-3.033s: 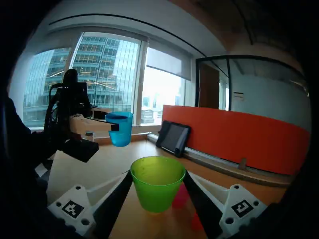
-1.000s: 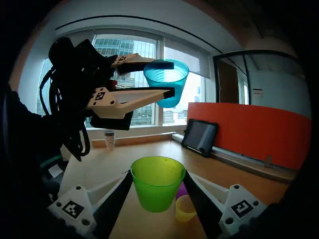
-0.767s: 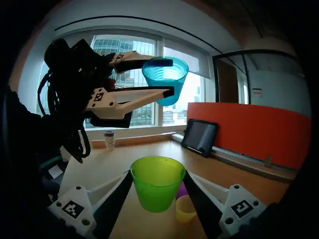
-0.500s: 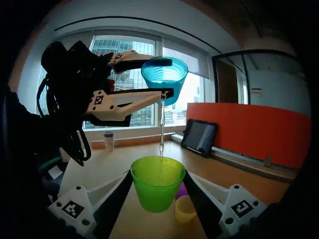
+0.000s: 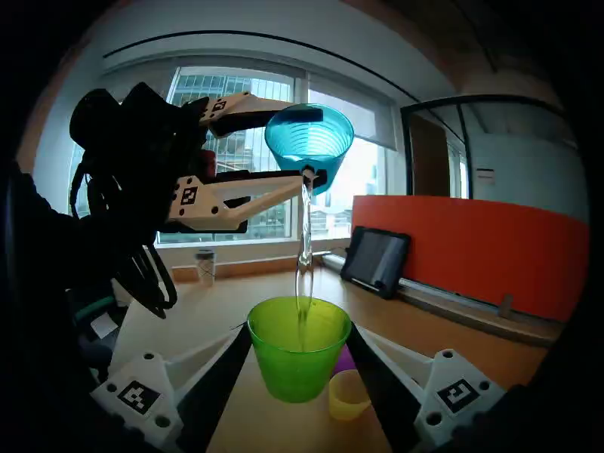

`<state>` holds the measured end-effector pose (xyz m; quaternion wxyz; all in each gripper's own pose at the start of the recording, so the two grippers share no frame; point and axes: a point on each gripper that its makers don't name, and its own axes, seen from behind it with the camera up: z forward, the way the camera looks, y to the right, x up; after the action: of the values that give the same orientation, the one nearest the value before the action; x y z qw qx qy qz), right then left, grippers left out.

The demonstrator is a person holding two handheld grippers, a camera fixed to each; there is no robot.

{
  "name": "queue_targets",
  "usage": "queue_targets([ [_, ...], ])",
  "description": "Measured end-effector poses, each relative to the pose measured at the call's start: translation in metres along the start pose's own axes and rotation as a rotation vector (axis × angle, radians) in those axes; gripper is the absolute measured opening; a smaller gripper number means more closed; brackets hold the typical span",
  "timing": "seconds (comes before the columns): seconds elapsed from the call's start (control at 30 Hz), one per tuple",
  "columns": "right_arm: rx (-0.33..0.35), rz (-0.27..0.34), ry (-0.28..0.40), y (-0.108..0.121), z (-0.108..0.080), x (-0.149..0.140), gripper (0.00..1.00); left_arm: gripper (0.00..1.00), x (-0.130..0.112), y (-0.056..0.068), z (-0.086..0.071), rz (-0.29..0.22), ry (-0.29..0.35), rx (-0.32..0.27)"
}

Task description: Pour water

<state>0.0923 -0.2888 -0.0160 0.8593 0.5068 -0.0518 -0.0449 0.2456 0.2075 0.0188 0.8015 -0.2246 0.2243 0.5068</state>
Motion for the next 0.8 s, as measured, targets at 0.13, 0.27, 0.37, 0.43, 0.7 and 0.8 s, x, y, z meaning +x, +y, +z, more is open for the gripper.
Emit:
queue_targets([
  [0.13, -0.001, -0.002, -0.002, 0.0008, -0.0002, -0.0002, 0.92, 0.87, 0.0008, 0.0014, -0.0001, 0.027, 0.000, 0.005],
  [0.27, -0.002, -0.003, -0.002, 0.0014, 0.0001, -0.0002, 0.93, 0.87, 0.0020, 0.0004, -0.0003, 0.050, 0.001, 0.009],
  [0.37, -0.005, -0.004, -0.003, 0.0020, 0.0002, -0.0003, 0.92, 0.87, 0.0027, -0.0017, -0.0004, 0.069, 0.003, 0.013],
  [0.43, -0.006, -0.006, -0.004, 0.0024, 0.0002, -0.0004, 0.92, 0.87, 0.0031, -0.0026, -0.0005, 0.079, 0.003, 0.015],
  [0.7, -0.008, -0.009, -0.003, 0.0034, 0.0003, -0.0007, 0.92, 0.87, 0.0049, -0.0078, -0.0018, 0.115, 0.002, 0.017],
  [0.8, -0.008, -0.010, -0.003, 0.0035, 0.0007, -0.0008, 0.92, 0.87, 0.0050, -0.0065, -0.0020, 0.126, 0.002, 0.015],
])
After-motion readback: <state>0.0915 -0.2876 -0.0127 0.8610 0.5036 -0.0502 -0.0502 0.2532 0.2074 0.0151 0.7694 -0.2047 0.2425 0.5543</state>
